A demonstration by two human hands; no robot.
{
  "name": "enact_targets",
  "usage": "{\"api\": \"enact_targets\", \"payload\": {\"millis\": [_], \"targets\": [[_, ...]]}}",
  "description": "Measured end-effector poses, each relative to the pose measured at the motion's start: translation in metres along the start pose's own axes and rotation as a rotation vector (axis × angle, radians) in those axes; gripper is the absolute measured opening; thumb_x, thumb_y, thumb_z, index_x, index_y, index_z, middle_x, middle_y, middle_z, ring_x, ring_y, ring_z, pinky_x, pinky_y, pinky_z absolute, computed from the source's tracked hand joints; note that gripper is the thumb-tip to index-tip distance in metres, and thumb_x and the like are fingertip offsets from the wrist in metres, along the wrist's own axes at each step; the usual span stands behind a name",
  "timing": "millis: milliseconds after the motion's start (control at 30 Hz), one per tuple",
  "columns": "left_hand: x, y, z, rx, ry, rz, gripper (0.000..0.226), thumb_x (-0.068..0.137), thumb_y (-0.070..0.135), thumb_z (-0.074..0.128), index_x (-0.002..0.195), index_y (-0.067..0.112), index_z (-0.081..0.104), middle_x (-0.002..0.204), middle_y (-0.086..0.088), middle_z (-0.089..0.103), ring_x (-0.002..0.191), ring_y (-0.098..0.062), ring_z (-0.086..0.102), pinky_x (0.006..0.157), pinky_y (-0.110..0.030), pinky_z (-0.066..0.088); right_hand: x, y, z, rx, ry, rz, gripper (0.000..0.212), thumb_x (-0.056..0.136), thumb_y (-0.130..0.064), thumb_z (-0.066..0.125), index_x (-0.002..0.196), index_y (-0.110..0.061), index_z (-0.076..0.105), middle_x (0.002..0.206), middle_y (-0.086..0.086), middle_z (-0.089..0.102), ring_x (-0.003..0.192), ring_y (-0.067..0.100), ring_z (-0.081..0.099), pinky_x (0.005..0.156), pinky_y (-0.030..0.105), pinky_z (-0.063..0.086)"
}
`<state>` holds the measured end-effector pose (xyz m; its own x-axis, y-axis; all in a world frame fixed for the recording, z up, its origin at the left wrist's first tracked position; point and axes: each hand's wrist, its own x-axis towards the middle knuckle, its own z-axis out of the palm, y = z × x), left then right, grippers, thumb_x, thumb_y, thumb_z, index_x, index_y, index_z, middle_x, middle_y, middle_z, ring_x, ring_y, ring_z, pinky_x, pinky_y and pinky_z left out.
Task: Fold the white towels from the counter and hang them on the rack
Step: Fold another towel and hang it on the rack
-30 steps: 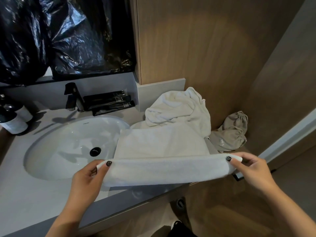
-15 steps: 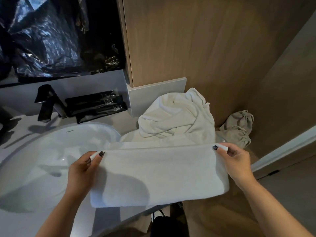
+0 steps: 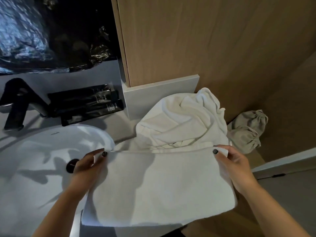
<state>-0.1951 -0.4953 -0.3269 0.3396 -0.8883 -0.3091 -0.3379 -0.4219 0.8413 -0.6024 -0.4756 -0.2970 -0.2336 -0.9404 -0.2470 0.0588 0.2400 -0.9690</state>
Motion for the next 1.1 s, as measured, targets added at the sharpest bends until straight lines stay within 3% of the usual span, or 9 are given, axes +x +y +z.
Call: {"api": "enact_targets", "payload": {"millis": [100,267,367,533,667,800,900,1000,1100], "targets": [[0.006,-0.003,-0.002,-0.165,-0.075,-0.116,0.023,0.096,0.023,0.062,0.089,0.002,0.064,0.081,-0.013,0.065,0.077,-0.028,0.065,0.075,-0.026,0.048,0.004,-0.007,-0.007,-0.071,-0.053,0.007,0.09,0.037,-0.065,0.089,0.105,-0.009,0.072,0.103,0.009,0.074,0.092,0.023,0.071,0.072,0.023,0.058],[0.005,-0.006,-0.002,-0.351,-0.126,-0.19,0.024,0.091,0.025,0.065,0.097,0.002,0.068,0.079,-0.011,0.064,0.061,-0.01,0.06,0.051,-0.013,0.048,0.01,-0.014,-0.005,-0.116,-0.154,-0.011,0.067,0.042,-0.065,0.088,0.093,-0.021,0.08,0.12,-0.009,0.068,0.11,0.006,0.064,0.086,0.015,0.052],[0.003,-0.006,-0.002,-0.366,-0.127,-0.164,0.021,0.095,0.022,0.062,0.099,0.003,0.069,0.069,-0.002,0.06,0.05,-0.006,0.052,0.047,-0.013,0.044,0.016,-0.022,-0.002,-0.152,-0.235,0.058,0.043,0.061,-0.047,0.086,0.094,-0.02,0.08,0.119,-0.013,0.067,0.113,0.008,0.062,0.092,0.022,0.052],[-0.005,-0.001,-0.011,-0.363,-0.041,-0.125,0.019,0.091,0.034,0.069,0.079,0.019,0.071,0.07,-0.006,0.06,0.062,-0.018,0.054,0.065,-0.03,0.044,0.014,-0.028,0.003,-0.109,-0.289,0.119,0.07,0.045,-0.052,0.093,0.101,-0.014,0.078,0.105,0.013,0.074,0.088,0.019,0.073,0.065,0.022,0.058],[-0.023,0.01,-0.028,-0.441,-0.007,-0.089,0.027,0.092,0.032,0.064,0.068,0.027,0.073,0.062,-0.002,0.062,0.065,-0.024,0.055,0.066,-0.036,0.046,0.005,-0.022,0.001,0.018,-0.169,0.072,0.078,0.047,-0.055,0.092,0.108,-0.01,0.075,0.112,0.016,0.072,0.106,0.032,0.068,0.096,0.043,0.053],[-0.049,0.026,-0.041,-0.512,-0.062,-0.001,0.035,0.099,0.018,0.052,0.072,0.02,0.074,0.061,-0.002,0.066,0.055,-0.019,0.063,0.05,-0.031,0.054,-0.017,-0.037,0.002,0.137,-0.134,0.015,0.052,0.051,-0.046,0.09,0.092,-0.016,0.08,0.101,0.011,0.075,0.091,0.023,0.073,0.073,0.027,0.059],[-0.066,0.031,-0.051,-0.577,-0.071,0.044,0.034,0.1,0.009,0.047,0.081,0.01,0.075,0.069,-0.003,0.07,0.061,-0.013,0.068,0.054,-0.023,0.056,-0.041,-0.054,0.001,0.159,-0.101,-0.038,0.027,0.051,-0.035,0.075,0.076,-0.025,0.081,0.088,0.002,0.077,0.077,0.014,0.074,0.06,0.02,0.056],[-0.083,0.032,-0.062,-0.632,-0.053,0.089,0.026,0.099,0.011,0.047,0.091,0.006,0.072,0.077,-0.005,0.069,0.074,-0.018,0.066,0.067,-0.033,0.052,-0.06,-0.061,-0.004,0.119,-0.046,-0.094,0.031,0.049,-0.046,0.077,0.077,-0.031,0.08,0.089,-0.004,0.076,0.079,0.01,0.073,0.059,0.019,0.056],[-0.104,0.038,-0.067,-0.64,-0.045,0.13,0.038,0.099,0.014,0.047,0.077,0.017,0.078,0.08,-0.005,0.071,0.075,-0.018,0.067,0.066,-0.031,0.054,-0.079,-0.065,-0.002,0.099,0.015,-0.156,0.048,0.046,-0.058,0.086,0.084,-0.03,0.079,0.091,-0.007,0.076,0.082,0.009,0.072,0.061,0.02,0.056]]}}
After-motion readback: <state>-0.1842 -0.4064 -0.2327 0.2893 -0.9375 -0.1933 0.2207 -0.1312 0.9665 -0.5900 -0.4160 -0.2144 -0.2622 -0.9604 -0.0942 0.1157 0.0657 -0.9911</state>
